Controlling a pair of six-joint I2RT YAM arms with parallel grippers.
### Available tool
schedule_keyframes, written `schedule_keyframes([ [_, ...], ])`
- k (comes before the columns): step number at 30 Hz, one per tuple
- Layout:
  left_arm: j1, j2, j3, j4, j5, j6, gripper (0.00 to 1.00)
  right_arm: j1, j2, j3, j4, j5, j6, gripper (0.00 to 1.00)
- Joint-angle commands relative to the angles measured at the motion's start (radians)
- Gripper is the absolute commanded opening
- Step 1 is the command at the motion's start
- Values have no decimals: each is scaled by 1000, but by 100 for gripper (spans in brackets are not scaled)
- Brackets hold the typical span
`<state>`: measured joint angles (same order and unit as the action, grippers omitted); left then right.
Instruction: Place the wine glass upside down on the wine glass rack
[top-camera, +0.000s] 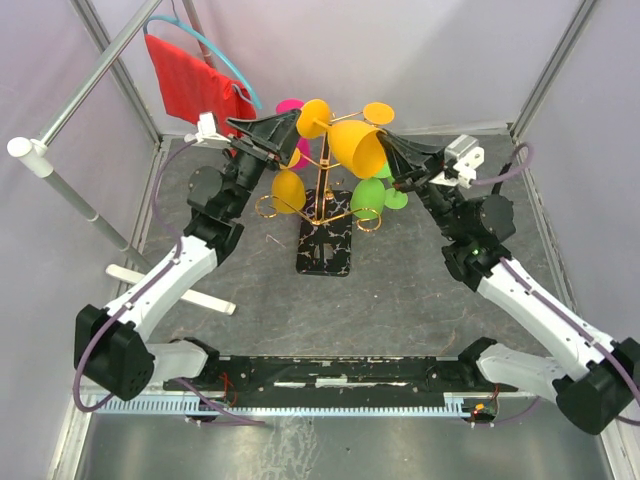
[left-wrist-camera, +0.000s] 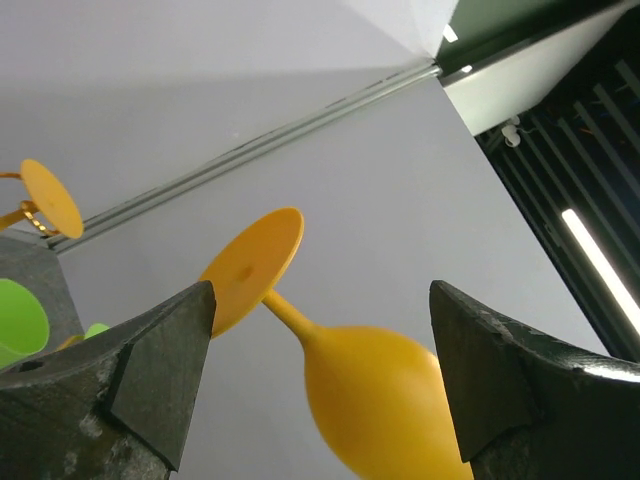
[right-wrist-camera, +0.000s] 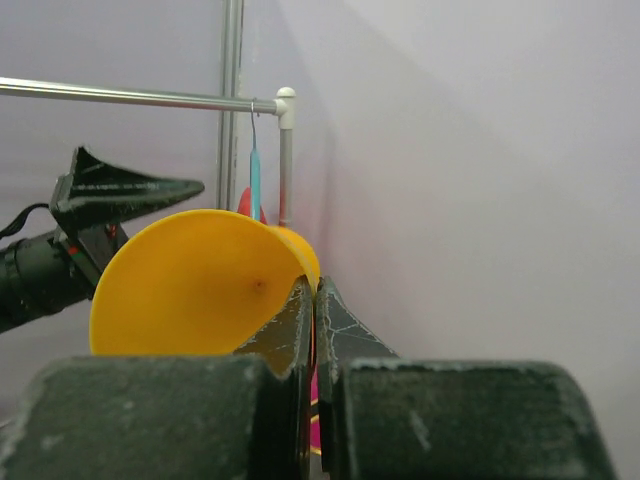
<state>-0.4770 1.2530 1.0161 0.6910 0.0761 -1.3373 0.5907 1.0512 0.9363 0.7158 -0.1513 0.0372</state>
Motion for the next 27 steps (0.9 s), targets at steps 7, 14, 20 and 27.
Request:
schedule_keyframes([
  [7,-54,-72,-73,32,-39,-58,93,138,111,87,113,110,-301,0],
  [14,-54,-128,-98,-27,-70,-27,95,141,115,96,107,141,-355,0],
  [20,-55,-163,-96,-88,-116,17,97,141,95,92,86,136,-377,0],
  [27,-55,-200,-93,-165,-196,107,99,141,59,72,63,145,-420,0],
])
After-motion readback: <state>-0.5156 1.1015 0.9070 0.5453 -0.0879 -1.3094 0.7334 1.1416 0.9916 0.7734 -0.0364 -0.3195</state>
